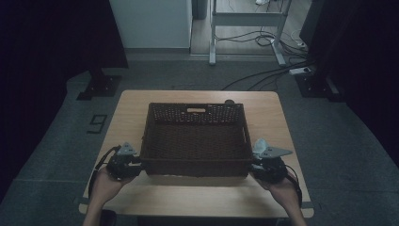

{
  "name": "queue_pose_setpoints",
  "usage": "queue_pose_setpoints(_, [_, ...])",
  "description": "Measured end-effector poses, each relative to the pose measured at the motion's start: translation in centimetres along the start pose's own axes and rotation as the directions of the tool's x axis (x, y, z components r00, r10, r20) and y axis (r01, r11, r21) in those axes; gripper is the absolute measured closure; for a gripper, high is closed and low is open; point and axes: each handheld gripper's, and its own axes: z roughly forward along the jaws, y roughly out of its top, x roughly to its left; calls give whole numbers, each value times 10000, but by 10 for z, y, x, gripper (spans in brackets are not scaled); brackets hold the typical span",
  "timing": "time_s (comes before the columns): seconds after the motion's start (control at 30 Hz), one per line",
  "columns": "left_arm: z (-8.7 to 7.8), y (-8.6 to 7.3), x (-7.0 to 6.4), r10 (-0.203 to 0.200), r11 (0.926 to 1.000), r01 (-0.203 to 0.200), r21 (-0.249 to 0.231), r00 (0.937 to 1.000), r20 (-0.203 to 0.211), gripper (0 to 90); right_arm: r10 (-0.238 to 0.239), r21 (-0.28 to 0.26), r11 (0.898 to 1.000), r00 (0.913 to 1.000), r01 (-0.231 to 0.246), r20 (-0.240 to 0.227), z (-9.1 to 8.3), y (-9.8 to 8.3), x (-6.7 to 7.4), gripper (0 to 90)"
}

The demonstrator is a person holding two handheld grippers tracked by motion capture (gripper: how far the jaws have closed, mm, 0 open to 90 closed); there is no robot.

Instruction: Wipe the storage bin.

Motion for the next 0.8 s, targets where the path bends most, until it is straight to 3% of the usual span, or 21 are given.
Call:
queue_pose_setpoints(0.47, [19, 21, 13, 74, 9999, -78, -83, 9983, -576, 594, 73, -4, 10000, 9988, -73, 482, 15, 15, -17, 600])
queue_pose_setpoints(0.8, [29, 31, 22, 50, 9997, -64, -221, 9980, -622, 589, 253, -38, 9997, 9972, -251, 699, 24, 23, -30, 598])
